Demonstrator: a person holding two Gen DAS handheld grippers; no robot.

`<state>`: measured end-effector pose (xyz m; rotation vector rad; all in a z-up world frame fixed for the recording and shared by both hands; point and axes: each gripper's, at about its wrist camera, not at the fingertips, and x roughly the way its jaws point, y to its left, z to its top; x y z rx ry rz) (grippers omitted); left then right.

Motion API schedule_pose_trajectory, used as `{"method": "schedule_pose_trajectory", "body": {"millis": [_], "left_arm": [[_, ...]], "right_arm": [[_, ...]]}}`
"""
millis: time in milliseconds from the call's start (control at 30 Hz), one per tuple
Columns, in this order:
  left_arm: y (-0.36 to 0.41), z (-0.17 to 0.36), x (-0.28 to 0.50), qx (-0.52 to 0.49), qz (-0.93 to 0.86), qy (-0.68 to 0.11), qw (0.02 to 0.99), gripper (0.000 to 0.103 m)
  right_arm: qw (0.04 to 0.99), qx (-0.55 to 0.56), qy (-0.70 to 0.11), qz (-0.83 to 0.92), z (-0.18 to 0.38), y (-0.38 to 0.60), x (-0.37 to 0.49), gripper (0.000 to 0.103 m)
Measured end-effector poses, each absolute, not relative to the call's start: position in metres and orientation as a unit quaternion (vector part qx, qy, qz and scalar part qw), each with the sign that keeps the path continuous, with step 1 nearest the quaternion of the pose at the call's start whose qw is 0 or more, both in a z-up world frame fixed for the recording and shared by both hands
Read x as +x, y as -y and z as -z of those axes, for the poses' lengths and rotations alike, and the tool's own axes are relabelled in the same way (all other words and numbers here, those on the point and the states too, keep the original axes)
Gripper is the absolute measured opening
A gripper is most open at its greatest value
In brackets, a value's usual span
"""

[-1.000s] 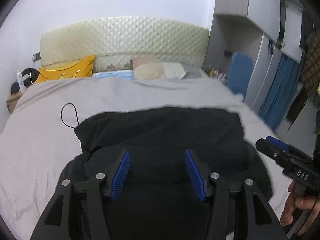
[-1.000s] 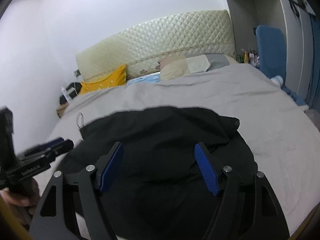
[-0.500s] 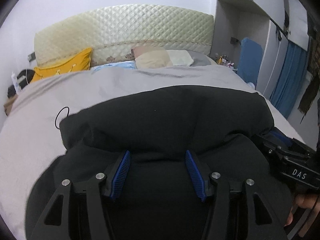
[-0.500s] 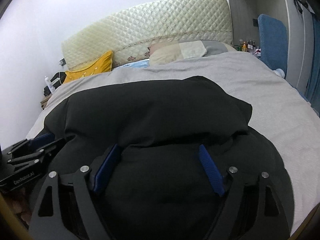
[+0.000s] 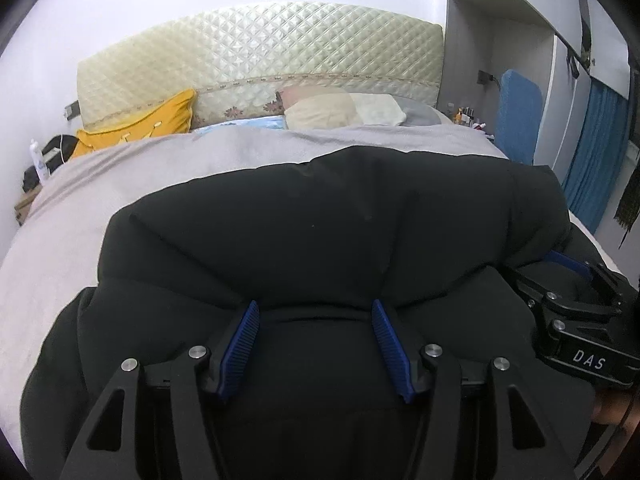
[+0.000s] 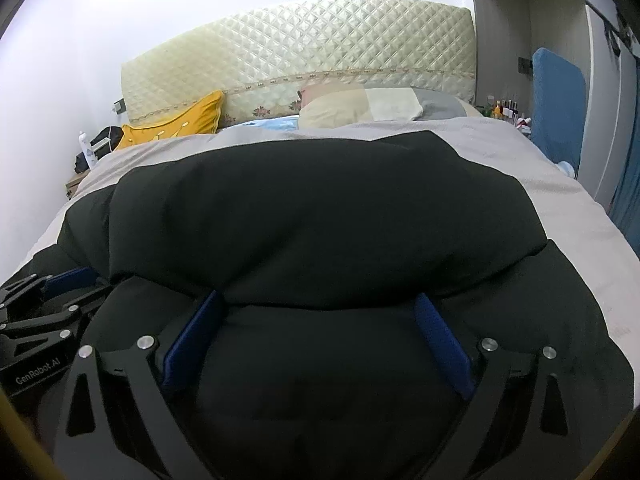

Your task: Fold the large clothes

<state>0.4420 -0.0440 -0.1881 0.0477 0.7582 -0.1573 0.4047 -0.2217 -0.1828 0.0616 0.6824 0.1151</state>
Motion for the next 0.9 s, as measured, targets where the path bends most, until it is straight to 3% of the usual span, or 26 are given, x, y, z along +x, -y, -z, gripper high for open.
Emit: {"method": "schedule_pose_trajectory", "body": {"millis": [300, 400, 600, 900], "left_arm": [[0.017, 0.154, 0.424, 0.008, 0.068, -0.363, 0.929, 0.059], [0.0, 0.141, 0.42, 0.013, 0.047, -0.341, 0.939, 0.073], [-0.022, 0.17, 0.434, 0.022, 0.018, -0.374, 0.927, 0.073], [-0.028, 0.183, 0.43, 0.013, 0.022, -0.359, 0.933, 0.073]], "right_arm": [[0.942, 0.053, -0.321, -0.079, 0.158, 0.246, 0.374, 0.096], [0.946, 0.06, -0.308, -0.076, 0.145, 0.265, 0.364, 0.097], [0.936, 0.085, -0.339, -0.048, 0.164, 0.309, 0.363, 0.097], [0.934, 0.103, -0.34, -0.035, 0.191, 0.318, 0.37, 0.097]]}}
